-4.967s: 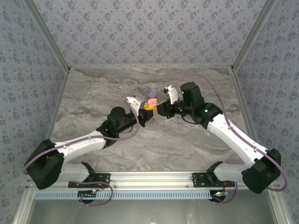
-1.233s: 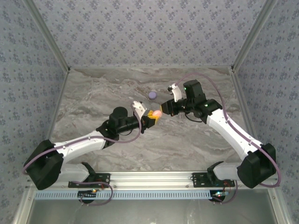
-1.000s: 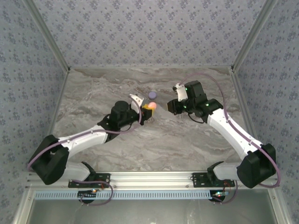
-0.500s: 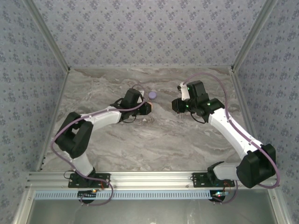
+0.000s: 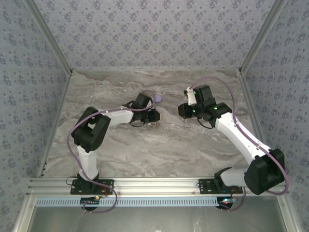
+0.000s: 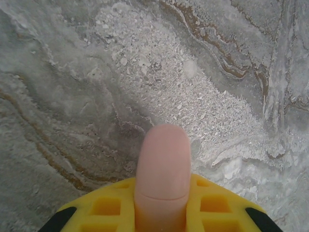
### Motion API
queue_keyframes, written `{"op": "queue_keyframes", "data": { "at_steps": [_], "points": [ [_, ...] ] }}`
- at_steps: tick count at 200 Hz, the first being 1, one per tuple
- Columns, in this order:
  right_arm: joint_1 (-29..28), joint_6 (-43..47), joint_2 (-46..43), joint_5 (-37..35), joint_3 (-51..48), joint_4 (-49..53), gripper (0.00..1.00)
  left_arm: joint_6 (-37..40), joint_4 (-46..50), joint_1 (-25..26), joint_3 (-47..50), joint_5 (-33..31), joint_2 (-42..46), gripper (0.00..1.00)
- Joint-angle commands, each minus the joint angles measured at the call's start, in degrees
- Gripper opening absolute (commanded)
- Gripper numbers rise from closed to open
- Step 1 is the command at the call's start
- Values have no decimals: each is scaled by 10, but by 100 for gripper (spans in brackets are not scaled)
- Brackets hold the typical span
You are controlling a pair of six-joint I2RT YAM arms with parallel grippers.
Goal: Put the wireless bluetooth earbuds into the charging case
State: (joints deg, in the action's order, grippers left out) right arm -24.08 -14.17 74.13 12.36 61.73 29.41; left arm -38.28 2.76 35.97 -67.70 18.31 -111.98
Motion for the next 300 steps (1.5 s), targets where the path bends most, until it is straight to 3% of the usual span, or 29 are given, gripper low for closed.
{"op": "queue_keyframes", "data": {
  "at_steps": [1, 27, 91, 108, 170, 214, 254, 300],
  "points": [
    [5, -8, -4, -6, -3, 16, 21, -11, 17, -8, -22, 16, -16, 13],
    [5, -8, -5, -8, -5, 16, 21, -18, 21, -13, -22, 15, -25, 17],
    [8, -4, -5, -26, -6, 21, 27, 8, 64, -18, -17, -27, 3, 54],
    [9, -3, -5, -42, -9, 24, 30, 28, 78, -19, -12, -51, 27, 60],
    [16, -12, -4, -196, -39, 23, 40, 131, 193, -24, -24, -194, 123, 63],
    [22, 10, -11, -329, -72, 5, 46, 189, 213, -30, 15, -320, 198, 64],
    [54, 47, -28, -385, -132, -69, 53, 236, 169, -52, 73, -404, 265, 66],
    [107, 70, -47, -412, -203, -172, 54, 281, 69, -105, 171, -448, 345, 67]
  ]
}}
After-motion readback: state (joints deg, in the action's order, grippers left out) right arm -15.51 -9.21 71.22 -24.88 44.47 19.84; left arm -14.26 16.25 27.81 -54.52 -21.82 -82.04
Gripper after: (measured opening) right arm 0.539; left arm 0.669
